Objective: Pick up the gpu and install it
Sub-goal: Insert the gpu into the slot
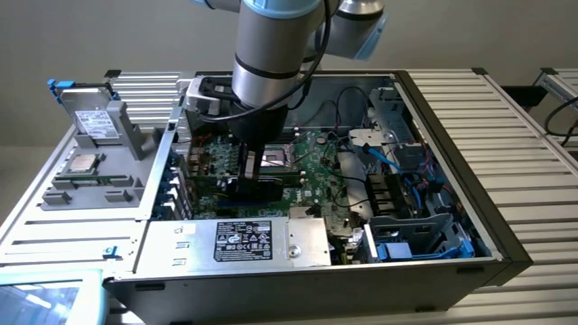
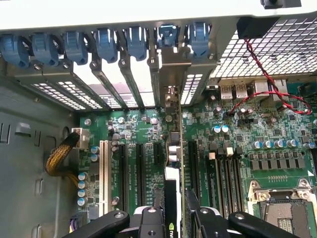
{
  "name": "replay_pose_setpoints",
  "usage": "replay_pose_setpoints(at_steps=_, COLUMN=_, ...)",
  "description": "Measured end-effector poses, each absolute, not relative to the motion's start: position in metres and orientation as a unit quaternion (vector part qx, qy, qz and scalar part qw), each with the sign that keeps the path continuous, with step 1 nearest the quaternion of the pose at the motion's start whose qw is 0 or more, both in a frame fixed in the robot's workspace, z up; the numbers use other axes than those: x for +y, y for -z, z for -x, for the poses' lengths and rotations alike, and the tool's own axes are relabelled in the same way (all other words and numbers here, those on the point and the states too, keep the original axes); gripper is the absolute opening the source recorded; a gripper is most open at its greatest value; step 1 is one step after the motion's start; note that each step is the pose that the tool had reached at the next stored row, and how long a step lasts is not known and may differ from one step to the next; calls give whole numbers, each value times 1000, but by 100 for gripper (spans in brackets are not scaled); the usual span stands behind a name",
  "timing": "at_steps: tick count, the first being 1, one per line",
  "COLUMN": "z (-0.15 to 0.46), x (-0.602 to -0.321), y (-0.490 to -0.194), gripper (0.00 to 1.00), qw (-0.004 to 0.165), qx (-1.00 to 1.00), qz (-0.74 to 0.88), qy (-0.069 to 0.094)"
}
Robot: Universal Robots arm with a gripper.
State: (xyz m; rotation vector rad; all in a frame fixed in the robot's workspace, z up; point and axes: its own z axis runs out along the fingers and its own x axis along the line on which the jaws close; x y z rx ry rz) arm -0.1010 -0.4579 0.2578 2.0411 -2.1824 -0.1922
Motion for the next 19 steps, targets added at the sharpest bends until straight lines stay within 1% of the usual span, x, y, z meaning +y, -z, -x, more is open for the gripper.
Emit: replay_pose_setpoints(at_steps=19, z=101, x=-460, y=-257, gripper=28, qw=72, qx=-727, qz=-680, qy=64)
